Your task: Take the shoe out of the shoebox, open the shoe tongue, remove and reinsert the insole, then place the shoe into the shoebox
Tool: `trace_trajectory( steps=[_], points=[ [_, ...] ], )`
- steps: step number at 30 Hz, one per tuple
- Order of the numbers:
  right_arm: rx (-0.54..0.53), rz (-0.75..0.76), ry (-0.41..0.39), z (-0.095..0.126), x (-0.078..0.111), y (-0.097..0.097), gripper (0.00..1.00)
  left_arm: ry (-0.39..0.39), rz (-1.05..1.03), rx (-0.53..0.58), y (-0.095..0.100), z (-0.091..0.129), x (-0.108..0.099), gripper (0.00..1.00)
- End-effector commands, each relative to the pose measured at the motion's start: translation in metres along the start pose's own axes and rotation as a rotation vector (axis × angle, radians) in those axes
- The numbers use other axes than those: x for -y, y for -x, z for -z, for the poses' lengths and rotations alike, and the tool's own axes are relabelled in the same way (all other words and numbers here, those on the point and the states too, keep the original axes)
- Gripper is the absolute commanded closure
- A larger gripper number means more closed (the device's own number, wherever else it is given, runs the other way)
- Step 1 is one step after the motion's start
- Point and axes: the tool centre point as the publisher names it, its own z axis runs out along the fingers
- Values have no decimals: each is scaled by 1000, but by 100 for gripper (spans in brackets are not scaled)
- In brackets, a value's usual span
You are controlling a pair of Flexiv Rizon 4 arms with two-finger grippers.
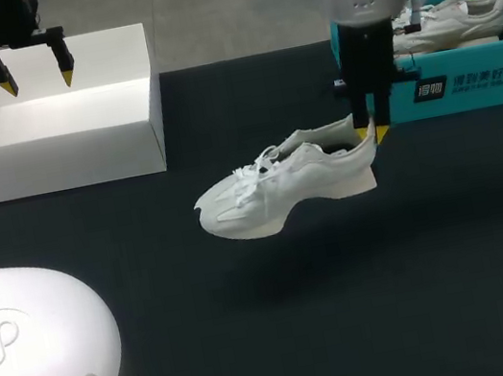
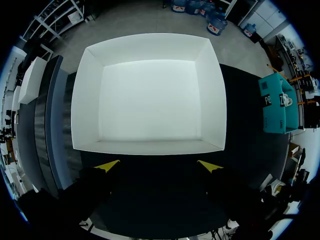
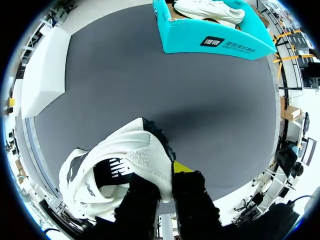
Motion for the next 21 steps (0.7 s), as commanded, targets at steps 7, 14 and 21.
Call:
trace_trajectory(
  steps=[7, 14, 21],
  points=[
    [10, -102, 54, -45, 12, -21, 100, 0, 0, 0, 0, 0, 0, 0],
    [-16, -101, 47, -87, -1, -31, 100, 0, 0, 0, 0, 0, 0, 0],
    [-1, -89, 4, -118, -13, -40, 100, 0, 0, 0, 0, 0, 0, 0]
  ],
)
